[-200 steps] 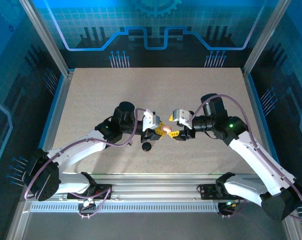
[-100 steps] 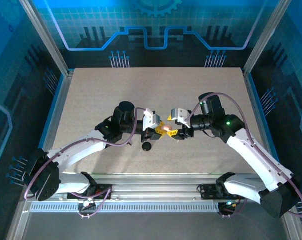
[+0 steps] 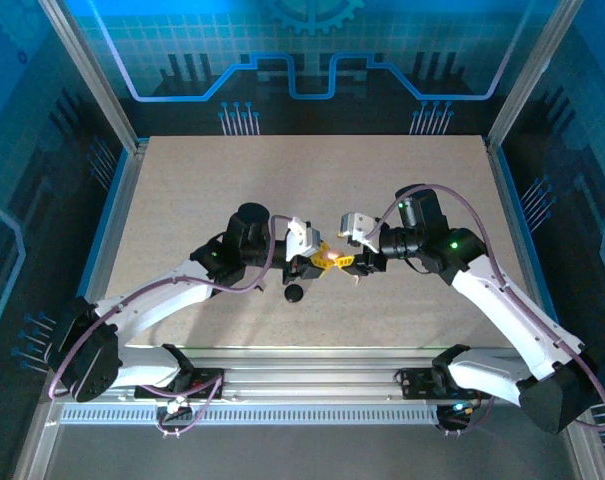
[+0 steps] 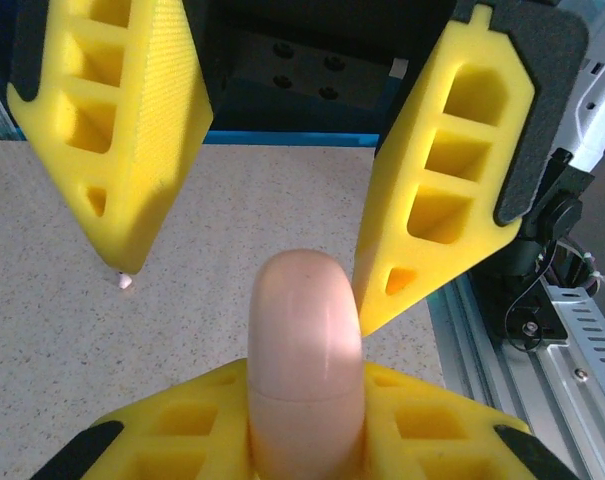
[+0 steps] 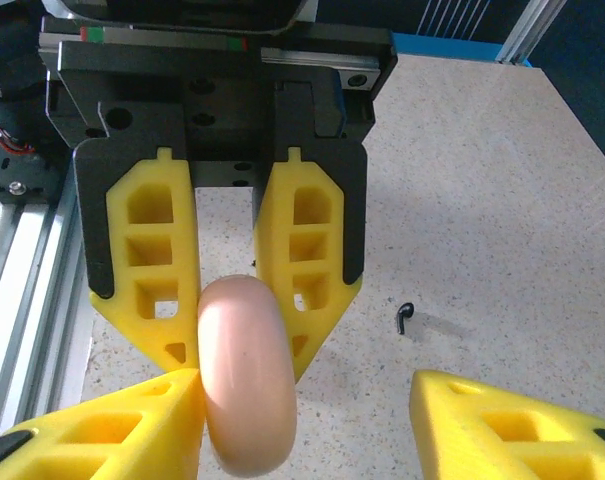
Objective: Insert the wireless bluetooth earbuds into the charging case
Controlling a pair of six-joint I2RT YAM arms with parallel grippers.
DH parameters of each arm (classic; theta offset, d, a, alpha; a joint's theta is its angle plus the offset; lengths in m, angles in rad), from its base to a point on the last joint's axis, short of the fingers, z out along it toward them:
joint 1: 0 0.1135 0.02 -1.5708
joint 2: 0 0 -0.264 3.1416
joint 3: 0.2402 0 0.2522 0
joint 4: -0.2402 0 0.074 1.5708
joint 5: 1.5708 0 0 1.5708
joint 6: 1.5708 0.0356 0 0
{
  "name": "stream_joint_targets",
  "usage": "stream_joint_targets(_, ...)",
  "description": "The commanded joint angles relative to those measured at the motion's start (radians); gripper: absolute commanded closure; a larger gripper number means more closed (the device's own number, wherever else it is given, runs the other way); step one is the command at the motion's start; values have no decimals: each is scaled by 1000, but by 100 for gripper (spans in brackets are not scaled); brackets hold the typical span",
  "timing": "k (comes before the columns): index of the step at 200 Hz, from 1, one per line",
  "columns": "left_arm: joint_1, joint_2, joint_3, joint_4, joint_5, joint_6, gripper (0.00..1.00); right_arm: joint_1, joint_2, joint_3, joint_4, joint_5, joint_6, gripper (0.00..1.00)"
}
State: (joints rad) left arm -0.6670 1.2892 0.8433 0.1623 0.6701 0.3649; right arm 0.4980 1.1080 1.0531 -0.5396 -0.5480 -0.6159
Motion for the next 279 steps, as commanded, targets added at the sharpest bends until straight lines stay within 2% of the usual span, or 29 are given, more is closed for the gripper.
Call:
stream_joint_targets(1, -12, -36, 28, 8, 57, -3, 75, -21, -13, 11, 92, 77, 36, 44)
stream_joint_targets(210, -12, -32, 7, 53, 37, -27, 76, -46, -79, -32, 168, 147, 90, 43)
stream_joint_targets(236, -3, -34, -26, 114, 5, -58, 76, -47, -101, -36, 167, 143, 109, 40)
stream_joint_targets(279, 41, -27, -133, 358, -29, -209, 77, -47, -124, -30, 133, 144, 194, 37)
